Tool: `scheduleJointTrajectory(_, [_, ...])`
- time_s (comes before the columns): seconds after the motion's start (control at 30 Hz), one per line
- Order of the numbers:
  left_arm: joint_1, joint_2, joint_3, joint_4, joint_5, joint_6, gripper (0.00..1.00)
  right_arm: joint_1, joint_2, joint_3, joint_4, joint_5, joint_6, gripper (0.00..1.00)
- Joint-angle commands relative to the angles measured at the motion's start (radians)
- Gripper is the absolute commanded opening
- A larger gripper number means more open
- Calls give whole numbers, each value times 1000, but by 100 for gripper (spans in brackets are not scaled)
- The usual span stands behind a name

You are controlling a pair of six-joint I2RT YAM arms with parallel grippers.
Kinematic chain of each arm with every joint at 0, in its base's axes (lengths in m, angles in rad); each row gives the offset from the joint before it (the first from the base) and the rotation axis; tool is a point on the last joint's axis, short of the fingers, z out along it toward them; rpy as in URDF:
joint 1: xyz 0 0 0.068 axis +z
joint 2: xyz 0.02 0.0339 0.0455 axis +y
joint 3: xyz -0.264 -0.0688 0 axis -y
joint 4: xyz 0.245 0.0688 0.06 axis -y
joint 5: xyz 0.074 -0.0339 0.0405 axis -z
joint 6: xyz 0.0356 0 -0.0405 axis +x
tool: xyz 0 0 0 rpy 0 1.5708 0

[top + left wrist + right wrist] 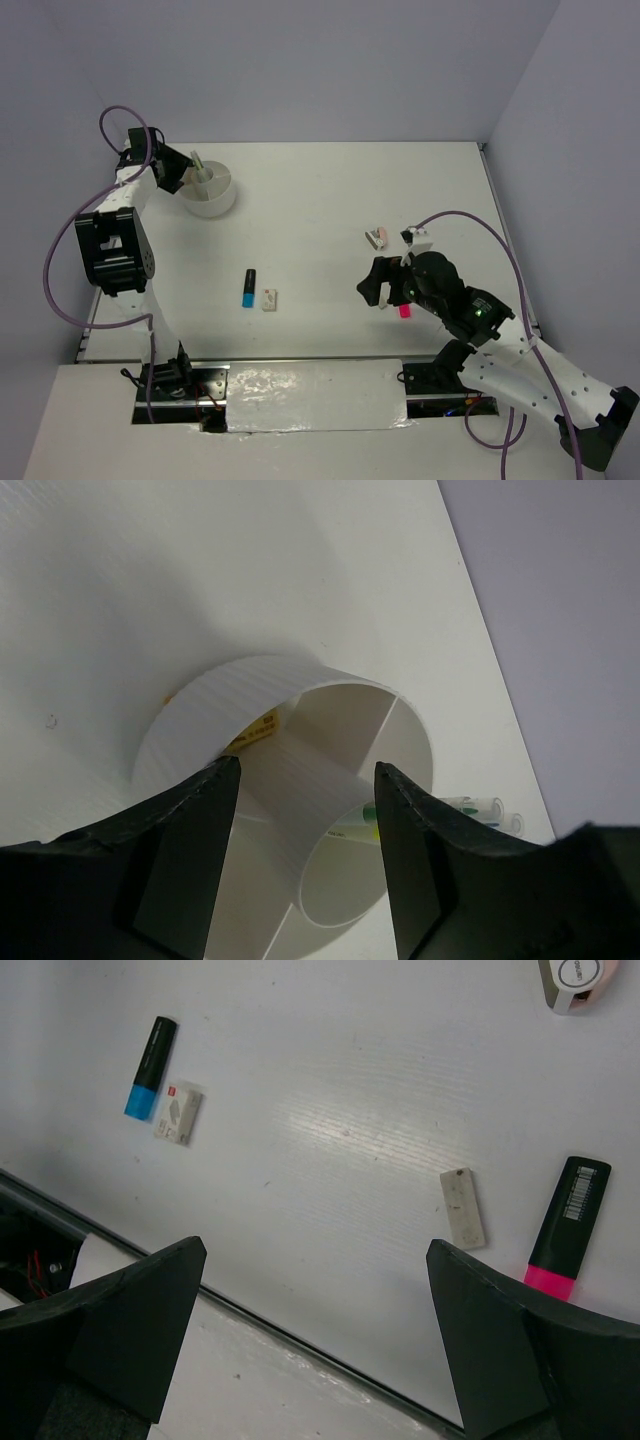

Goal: Sort the stationery into containers
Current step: Place the stationery in the storage box, then pick up the stationery from the center of the board.

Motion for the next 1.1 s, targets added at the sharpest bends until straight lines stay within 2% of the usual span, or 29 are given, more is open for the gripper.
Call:
scheduleJointTrajectory(0.0, [2,-39,-5,30,-6,2,69,-2,0,27,48,-10,-7,100])
scheduleJointTrajectory(0.37, [2,-107,-2,56,40,-10,72,-2,40,-12,105,-18,-42,100])
scheduleJointTrajectory(0.67, [13,-219,-17,-10,-3,49,79,-11,278,-13,59,33,-124,100])
scheduleJointTrajectory(0.7, [18,-234,-28,-28,-3,57,80,-29,309,-7,48,28,-122,98])
scheduleJointTrajectory(0.73, [21,-269,-39,-35,-6,66,82,-39,342,5,36,28,-119,90])
scheduleJointTrajectory(0.77, [24,-289,-65,-44,-9,86,83,-43,400,23,27,25,-118,86])
scheduleJointTrajectory(0.83, [27,-378,-102,-71,-17,114,89,-63,447,33,28,37,-115,81])
scheduleJointTrajectory(0.9, [32,-462,-206,-69,-15,135,93,-88,503,36,36,42,-115,80])
scheduleJointTrajectory(0.93, [32,-559,-250,-15,6,147,96,-108,517,39,37,36,-116,76])
scheduleJointTrajectory(1.0, [30,-683,-367,8,43,184,99,-122,554,46,41,25,-122,75])
scheduleJointTrajectory(1.07, [29,-751,-447,40,138,252,99,-146,576,53,34,22,-122,71])
